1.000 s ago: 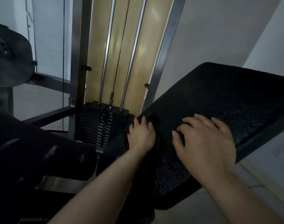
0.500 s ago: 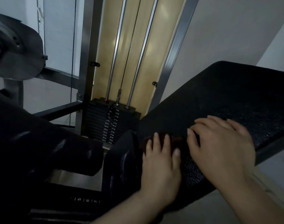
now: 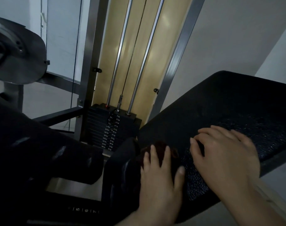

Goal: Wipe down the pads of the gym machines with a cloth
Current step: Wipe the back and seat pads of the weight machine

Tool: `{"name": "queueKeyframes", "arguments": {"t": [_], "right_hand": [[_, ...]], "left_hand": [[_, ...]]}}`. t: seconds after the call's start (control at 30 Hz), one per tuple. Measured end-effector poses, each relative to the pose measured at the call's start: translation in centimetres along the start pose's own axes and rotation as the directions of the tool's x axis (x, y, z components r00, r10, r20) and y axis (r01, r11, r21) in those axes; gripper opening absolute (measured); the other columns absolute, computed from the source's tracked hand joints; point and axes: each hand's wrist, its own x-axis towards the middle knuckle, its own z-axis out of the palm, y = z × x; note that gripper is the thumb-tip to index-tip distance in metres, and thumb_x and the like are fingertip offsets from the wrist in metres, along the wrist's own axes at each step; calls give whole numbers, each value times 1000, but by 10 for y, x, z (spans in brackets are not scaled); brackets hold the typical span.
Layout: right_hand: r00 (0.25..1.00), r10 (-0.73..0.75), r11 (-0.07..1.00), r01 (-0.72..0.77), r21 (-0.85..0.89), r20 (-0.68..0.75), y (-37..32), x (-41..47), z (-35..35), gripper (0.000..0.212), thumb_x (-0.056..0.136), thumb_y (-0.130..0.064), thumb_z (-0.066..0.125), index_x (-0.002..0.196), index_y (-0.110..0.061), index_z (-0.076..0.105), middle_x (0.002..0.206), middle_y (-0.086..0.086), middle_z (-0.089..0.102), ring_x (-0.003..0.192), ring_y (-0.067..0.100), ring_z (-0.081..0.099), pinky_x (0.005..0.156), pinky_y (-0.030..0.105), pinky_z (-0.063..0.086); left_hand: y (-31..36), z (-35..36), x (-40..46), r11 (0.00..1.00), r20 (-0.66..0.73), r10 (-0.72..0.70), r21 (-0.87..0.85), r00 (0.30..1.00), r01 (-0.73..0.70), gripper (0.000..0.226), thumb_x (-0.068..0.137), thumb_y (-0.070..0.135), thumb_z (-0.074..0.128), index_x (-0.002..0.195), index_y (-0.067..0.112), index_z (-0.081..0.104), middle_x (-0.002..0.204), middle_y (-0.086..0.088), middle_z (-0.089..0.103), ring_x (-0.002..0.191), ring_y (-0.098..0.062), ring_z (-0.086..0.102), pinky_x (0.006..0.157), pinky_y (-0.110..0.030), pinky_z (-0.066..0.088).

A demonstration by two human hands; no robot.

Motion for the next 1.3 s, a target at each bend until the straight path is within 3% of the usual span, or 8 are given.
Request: {"name": "queueKeyframes", "arguments": {"t": [0.17,0.4,0.53,0.7,0.9,1.0,1.17,1.3], "right_hand": [[1000,19,1000,-19,15,0,-2,1,1,33,88,-35,45,78,-21,74,98,-3,72,105,20,63,96,40,34],[999,28,998,-27,59,-25,0,-2,0,34,88,-34,46,75,-19,73,95,-2,72,102,21,64,96,39,34],[1000,9,997,-9,74,-5,-1,-2,-2,33,90,-34,46,78,-20,74,98,-3,72,99,19,65,95,41,37],[1000,8,995,-9,97,15,0,-2,-2,32,90,-36,46,80,-21,73,103,-2,71,104,20,64,98,44,37],[985,-25,992,2,129,172,1,4,-10,40,85,-40,40,78,-22,75,109,2,71,113,25,61,98,48,33],[962,-49,984,0,179,267,1,8,-16,44,79,-44,36,71,-24,75,108,3,71,113,26,61,98,50,32],[904,-115,967,7,255,411,8,28,-17,19,71,-39,74,73,-20,75,107,9,70,110,27,63,99,49,28],[842,-146,964,2,266,520,22,58,-17,26,59,-30,86,78,-16,76,108,12,70,110,28,64,101,52,24]], "left_hand": [[-9,-4,65,995,-53,-97,16,994,98,67,94,64,20,151,31,14,161,-5,1,147,-28,2,118,-48,12],[-35,-12,152,966,-128,-253,-87,959,243,52,101,47,23,139,19,45,149,-14,33,132,-35,37,108,-50,32],[-27,-6,103,987,-123,-153,-64,980,146,48,101,32,33,149,33,25,159,-10,13,143,-31,21,114,-48,25],[-13,2,38,999,-85,-33,-22,996,32,53,100,44,28,151,36,15,161,-1,-1,147,-23,-3,119,-45,10],[-12,-7,144,972,-151,-226,-100,962,212,52,101,38,30,150,23,24,155,-9,26,141,-30,25,114,-49,23],[-10,-6,139,932,-204,-322,-238,925,272,59,101,35,36,152,19,11,151,-8,35,138,-27,33,112,-47,27],[26,-5,93,838,-213,-444,-443,870,320,64,101,25,38,153,21,1,153,-7,30,136,-24,35,110,-35,29],[60,-5,75,785,-190,-493,-517,849,341,63,101,21,39,152,26,3,138,-9,49,118,-22,53,102,-39,41]]}}
